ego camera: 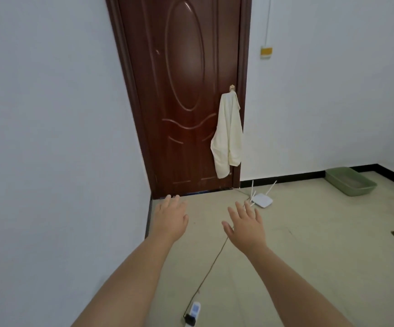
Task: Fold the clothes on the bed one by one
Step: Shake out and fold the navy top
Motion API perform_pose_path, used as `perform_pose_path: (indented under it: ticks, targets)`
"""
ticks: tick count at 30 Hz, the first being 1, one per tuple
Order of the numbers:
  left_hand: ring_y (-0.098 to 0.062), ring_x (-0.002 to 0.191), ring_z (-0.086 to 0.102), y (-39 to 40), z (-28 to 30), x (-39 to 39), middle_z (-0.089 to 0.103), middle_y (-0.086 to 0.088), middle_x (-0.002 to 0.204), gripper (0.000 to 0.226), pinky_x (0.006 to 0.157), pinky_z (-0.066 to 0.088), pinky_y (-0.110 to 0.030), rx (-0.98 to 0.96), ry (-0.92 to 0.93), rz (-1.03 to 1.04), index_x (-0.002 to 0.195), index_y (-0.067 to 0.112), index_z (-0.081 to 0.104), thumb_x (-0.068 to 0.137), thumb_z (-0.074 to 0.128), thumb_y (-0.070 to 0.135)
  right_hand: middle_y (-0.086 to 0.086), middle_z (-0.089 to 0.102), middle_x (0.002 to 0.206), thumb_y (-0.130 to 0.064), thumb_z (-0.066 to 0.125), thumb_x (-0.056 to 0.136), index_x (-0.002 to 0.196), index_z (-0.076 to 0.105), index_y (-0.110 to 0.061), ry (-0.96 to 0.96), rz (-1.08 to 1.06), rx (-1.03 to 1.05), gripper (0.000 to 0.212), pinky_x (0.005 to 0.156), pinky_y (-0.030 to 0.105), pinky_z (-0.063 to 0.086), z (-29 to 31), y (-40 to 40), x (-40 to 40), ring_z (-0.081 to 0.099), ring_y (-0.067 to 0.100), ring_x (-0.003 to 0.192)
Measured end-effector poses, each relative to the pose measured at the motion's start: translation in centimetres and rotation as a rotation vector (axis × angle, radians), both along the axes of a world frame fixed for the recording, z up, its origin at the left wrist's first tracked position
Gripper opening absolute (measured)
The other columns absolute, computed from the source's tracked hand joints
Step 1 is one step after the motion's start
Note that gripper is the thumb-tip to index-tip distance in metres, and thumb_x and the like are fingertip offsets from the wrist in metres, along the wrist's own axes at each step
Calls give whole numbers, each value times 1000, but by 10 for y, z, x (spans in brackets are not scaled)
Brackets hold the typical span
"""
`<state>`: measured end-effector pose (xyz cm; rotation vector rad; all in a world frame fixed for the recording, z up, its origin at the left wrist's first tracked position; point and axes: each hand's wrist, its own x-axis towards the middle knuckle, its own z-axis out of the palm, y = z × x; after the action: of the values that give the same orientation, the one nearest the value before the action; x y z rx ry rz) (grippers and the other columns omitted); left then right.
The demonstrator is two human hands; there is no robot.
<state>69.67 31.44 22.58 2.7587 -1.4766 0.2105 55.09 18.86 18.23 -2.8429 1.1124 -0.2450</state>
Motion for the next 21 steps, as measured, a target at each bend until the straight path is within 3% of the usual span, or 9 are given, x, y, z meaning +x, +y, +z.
perform_pose_path:
  ticks: [5,9,15,21]
  targets:
    - [-25,141,11,-125,-26,63,19,-3,153,47,113,12,-39,26,76,-74,143,17,25,97,30,30,4,6,156,-48,20,96,146,15,-22,11,-140,49,57,115,41,-1,-14,-91,57,-4,23,143]
    - [-23,142,8,-234,-42,61,18,0,153,48,114,9,-39,91,128,-248,144,21,21,98,29,32,6,5,156,-49,21,96,146,15,-21,18,-294,109,57,114,41,-1,-27,-165,50,-3,25,143]
    - [-21,142,7,-386,-58,-9,15,1,154,49,113,8,-40,119,129,-588,144,22,21,97,31,33,4,7,156,-46,22,96,145,18,-20,-23,-580,123,56,114,41,-2,-38,-278,-16,-1,23,143]
    - [-23,142,4,-555,-50,-117,10,1,155,49,113,8,-41,107,100,-859,144,23,19,98,29,32,3,12,155,-46,20,97,145,21,-19,-38,-843,78,54,115,40,1,-44,-403,-132,4,22,143]
